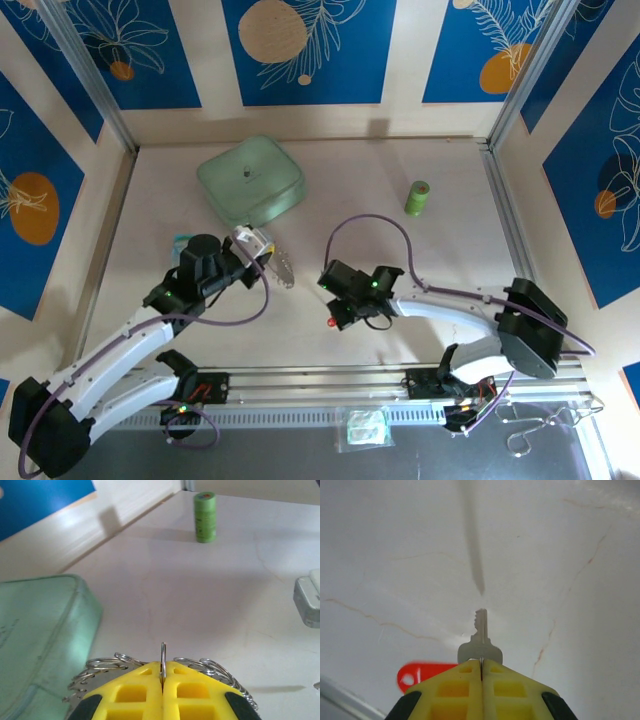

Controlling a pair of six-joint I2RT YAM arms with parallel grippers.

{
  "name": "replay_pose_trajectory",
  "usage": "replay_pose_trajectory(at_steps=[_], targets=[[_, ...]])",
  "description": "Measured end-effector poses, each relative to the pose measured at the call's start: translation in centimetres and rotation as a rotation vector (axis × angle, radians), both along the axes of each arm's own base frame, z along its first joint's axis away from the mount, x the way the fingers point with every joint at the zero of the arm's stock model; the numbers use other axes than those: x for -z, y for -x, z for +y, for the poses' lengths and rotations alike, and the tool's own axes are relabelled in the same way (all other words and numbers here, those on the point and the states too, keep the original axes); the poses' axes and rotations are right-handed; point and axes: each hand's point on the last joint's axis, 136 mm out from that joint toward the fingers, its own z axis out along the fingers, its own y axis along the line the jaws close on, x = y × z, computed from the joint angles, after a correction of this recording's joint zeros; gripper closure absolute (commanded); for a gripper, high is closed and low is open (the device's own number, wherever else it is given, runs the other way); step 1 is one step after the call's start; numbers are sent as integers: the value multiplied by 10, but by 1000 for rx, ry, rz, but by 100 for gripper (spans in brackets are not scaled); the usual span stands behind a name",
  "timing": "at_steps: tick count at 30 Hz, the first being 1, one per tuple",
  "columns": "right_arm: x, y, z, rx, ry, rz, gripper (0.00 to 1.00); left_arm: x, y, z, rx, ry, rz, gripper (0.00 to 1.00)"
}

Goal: Put the keys on the keyring

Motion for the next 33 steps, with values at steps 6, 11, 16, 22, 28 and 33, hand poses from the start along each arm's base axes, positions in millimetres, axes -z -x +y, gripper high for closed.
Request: replay_pose_trajectory(at_steps=[6, 11, 16, 22, 28, 33], targets=[[-16, 7, 19, -68, -215, -35, 100, 0, 15, -14, 114, 31, 27, 100], [-44, -2, 39, -123, -365, -146, 100, 0, 31, -27, 227, 60, 61, 100], [-79, -10, 47, -211, -475, -305, 100, 2, 51, -37, 354, 77, 93, 100], [-107, -28, 39, -316, -474, -490, 100, -2, 61, -42, 439, 74, 51, 100], [-126, -44, 38, -393, -427, -705, 100, -8, 59, -44, 449, 72, -1, 100], [-109, -59, 33, -338, -308, -626, 100, -7, 52, -42, 413, 53, -27, 100]])
